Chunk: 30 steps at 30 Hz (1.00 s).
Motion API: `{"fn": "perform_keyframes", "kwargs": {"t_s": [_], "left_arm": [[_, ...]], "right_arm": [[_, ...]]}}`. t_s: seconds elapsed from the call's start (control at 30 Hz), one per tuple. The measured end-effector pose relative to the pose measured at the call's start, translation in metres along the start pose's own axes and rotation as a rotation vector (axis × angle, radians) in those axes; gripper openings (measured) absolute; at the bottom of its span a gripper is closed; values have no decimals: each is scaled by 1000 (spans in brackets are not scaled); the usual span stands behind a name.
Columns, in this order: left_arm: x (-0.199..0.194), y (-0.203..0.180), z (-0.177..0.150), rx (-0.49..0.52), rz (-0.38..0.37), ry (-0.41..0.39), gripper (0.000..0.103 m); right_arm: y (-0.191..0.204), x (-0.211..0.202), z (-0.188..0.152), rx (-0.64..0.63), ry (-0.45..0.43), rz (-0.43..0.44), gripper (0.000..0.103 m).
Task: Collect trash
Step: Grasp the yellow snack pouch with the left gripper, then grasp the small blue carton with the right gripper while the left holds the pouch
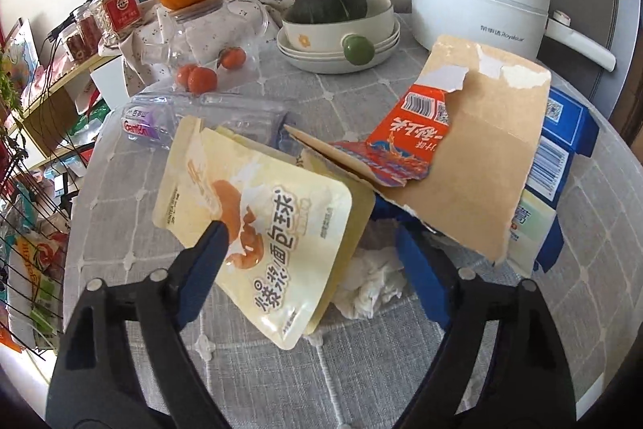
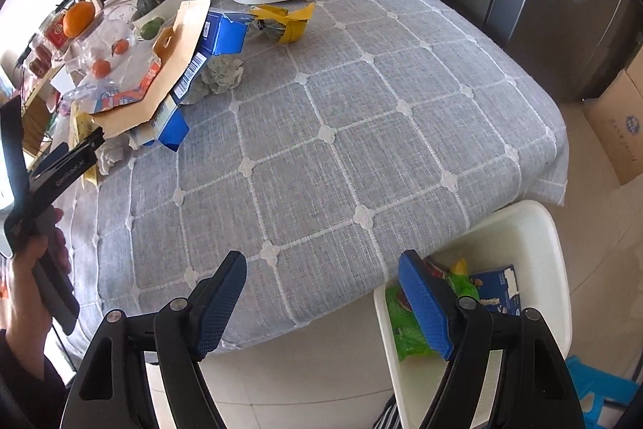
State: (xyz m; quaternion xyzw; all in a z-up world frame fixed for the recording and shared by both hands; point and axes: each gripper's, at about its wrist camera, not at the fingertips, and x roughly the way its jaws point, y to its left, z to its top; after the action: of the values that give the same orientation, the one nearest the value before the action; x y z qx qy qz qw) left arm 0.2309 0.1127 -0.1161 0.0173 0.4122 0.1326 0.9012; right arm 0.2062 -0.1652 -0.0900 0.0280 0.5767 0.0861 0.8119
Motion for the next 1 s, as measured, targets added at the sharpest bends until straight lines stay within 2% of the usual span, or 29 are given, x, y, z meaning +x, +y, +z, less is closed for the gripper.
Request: {"fn": "perform_keyframes", "kwargs": {"t_s": [0.03,0.1,0.13,0.17,0.2,0.3,0.43,0.6,0.7,0.83,1.0], "left_arm": [[3,2,0,-5,5,17,74],[8,10,-1,-43,-8,43,48],[6,15,-3,-73,-22,43,41],[3,20,-5,-101,-35,43,28],[-1,24,-7,-123,-52,39,21],[-24,35,-15,-169,-108,-10,11],[-64,50,-28,-222,-191,-93,3],[-111,65,-54,-343,-335,-150,2],[-129,73,-68,-429,-432,-155,2],[-152,73,-82,-377,-453,-199,2],[-159,79,-94,-314,-467,-203,2]], "right_arm": [[1,0,0,5,1,4,79],[2,0,0,17,3,15,79],[3,0,0,19,4,21,79],[5,0,-1,19,6,26,79],[6,0,-2,16,7,28,79],[11,-1,-3,6,0,25,79],[16,-4,-2,4,-22,22,79],[26,-4,-2,-17,-55,25,79],[33,-7,0,-25,-92,60,79],[41,-10,6,-20,-133,147,79],[55,-6,31,-7,-171,231,79]]}}
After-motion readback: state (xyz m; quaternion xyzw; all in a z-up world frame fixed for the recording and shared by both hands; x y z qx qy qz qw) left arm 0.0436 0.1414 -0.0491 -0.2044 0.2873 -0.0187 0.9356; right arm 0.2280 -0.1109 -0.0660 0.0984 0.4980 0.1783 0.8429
